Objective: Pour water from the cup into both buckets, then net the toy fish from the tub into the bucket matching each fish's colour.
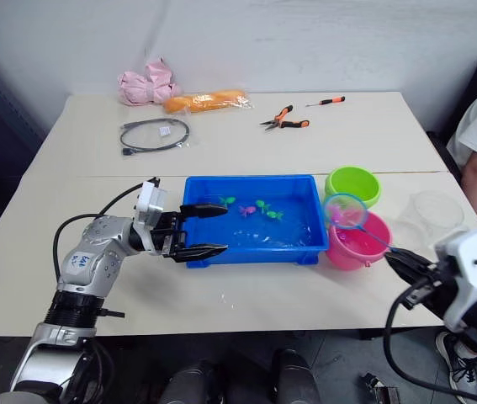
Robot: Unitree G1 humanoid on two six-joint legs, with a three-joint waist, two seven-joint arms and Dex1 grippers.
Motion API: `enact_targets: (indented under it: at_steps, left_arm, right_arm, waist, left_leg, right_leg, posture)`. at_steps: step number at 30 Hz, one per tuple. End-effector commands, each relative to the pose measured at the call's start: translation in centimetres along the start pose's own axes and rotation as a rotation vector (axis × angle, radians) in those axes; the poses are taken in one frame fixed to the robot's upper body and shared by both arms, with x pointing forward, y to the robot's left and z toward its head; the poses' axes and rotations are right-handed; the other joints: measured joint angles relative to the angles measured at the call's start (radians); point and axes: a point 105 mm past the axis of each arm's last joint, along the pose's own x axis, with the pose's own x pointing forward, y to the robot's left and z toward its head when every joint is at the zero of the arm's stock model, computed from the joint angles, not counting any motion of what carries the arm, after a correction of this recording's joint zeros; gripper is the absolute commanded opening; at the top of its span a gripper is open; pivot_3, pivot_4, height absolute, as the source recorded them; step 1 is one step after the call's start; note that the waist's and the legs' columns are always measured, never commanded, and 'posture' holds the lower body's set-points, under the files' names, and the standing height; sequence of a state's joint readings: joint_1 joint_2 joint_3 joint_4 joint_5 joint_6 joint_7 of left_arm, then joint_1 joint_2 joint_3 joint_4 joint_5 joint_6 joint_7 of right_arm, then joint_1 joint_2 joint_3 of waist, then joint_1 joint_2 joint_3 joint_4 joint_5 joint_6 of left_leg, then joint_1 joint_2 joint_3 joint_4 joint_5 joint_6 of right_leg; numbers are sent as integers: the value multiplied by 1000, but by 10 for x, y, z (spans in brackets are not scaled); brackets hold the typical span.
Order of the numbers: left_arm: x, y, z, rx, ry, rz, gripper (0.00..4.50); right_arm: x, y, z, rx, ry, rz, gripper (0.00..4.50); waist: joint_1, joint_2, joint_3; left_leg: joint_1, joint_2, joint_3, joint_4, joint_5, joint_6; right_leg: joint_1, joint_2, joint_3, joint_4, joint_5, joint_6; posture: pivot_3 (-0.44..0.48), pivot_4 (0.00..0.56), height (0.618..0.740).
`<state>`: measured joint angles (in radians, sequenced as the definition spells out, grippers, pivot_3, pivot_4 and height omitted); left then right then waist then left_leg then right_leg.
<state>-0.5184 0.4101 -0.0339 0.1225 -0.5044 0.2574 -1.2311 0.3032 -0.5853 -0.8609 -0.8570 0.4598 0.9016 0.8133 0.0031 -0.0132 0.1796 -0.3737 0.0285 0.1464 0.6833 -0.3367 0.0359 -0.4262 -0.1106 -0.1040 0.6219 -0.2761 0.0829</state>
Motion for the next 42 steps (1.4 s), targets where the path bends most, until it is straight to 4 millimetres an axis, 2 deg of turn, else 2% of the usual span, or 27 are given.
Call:
enact_targets:
  at_steps: [1,4,7,9,12,15,18,25,29,37,40,41,42]
  left_arm:
    - [7,0,8,45,-9,-33,4439]
    - [10,1,9,48,-11,-40,4439]
    - [15,0,12,49,-18,-46,4439]
    - [16,0,13,49,-21,-45,4439]
    - [16,1,14,48,-20,-40,4439]
    - [16,1,15,49,-16,-27,4439]
    - [15,2,16,51,-17,-20,4439]
    - [16,2,19,55,-24,-12,4439]
    - [16,2,19,58,-27,-7,4439]
    - [16,4,20,60,-29,-7,4439]
    - [17,3,20,57,-29,-13,4439]
    - [17,3,19,58,-26,-18,4439]
    - [17,4,20,59,-28,-12,4439]
  right_arm:
    - [-13,-18,0,-194,-2,-146,0]
    - [-14,-21,-9,-319,17,-176,0]
    - [-9,-22,-23,-552,76,-193,0]
    - [-7,-28,-29,-638,93,-252,0]
    - [-2,-29,-27,-813,104,-295,0]
    - [6,-21,-17,-1141,71,-280,0]
    - [11,-15,-23,-1308,75,-225,0]
    - [10,-9,-35,-1453,37,-204,0]
    - [6,-14,-29,-1514,14,-272,0]
    - [1,-18,-27,-1470,32,-322,0]
    - [6,6,-39,-1461,-3,-202,0]
    - [5,5,-38,-1447,3,-224,0]
    - [2,-8,-33,-1443,33,-301,0]
  waist:
    - [0,0,0]
    - [-2,0,0]
    - [-3,0,0]
    - [-4,0,0]
    - [-4,0,0]
    - [-4,0,0]
    - [-4,0,0]
    - [-3,0,0]
    - [-4,0,0]
    - [-4,0,0]
    - [-4,0,0]
    - [-4,0,0]
    - [-5,0,0]
  left_leg:
    - [0,0,0,0,0,0]
    - [1,0,0,0,0,0]
    - [2,0,1,0,0,0]
    - [2,0,1,0,0,0]
    - [2,0,1,0,0,-1]
    - [2,0,1,0,0,-1]
    - [2,0,1,0,1,-2]
    - [2,0,0,0,2,-2]
    - [2,1,0,0,2,-3]
    - [2,1,0,0,2,-3]
    - [2,1,0,0,2,-3]
    - [2,1,0,0,2,-3]
    - [2,1,0,0,2,-3]
  right_leg:
    - [0,0,0,0,0,0]
    - [0,0,0,0,0,0]
    - [1,0,1,0,0,0]
    - [1,0,1,0,0,0]
    - [1,0,1,0,0,0]
    - [1,-1,2,0,0,0]
    - [1,-1,2,0,0,0]
    - [1,0,4,0,-1,0]
    - [1,0,9,0,-1,-1]
    - [1,1,9,0,-1,-1]
    - [1,1,10,0,-1,-1]
    - [1,1,10,0,-1,-1]
    - [1,1,10,0,-1,-1]
  posture:
    - [0,150,740]
    - [0,150,740]
    - [0,150,740]
    - [0,150,740]
    - [0,150,740]
    - [0,150,740]
    - [0,150,740]
    - [0,150,740]
    - [0,150,740]
    - [0,150,740]
    - [0,150,740]
    - [0,150,740]
    - [0,150,740]
